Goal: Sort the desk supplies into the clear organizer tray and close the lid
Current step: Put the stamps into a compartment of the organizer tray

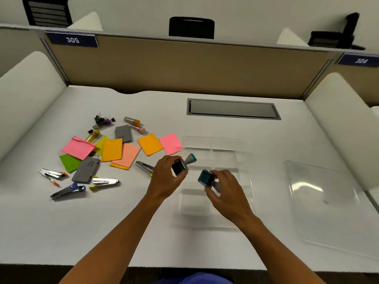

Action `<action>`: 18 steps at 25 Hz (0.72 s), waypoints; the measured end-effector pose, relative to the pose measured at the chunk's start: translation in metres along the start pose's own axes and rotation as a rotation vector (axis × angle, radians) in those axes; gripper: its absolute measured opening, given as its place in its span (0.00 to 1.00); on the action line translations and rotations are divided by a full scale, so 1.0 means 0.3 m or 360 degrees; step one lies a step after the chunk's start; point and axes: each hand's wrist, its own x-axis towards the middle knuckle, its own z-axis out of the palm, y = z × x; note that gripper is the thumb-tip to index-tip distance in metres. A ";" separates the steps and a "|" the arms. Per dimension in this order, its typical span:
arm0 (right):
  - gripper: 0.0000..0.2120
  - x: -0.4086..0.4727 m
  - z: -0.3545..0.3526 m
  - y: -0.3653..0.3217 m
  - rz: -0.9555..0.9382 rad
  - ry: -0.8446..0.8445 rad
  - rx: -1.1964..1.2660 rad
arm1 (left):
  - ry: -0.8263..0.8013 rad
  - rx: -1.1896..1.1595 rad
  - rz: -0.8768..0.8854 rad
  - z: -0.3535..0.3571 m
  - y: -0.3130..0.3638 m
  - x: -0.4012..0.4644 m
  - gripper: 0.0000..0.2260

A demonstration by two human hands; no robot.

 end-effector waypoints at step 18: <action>0.20 -0.234 -0.256 0.356 0.0556 0.0323 0.0324 | -0.0963 0.0676 0.0342 0.460 0.304 -0.084 0.06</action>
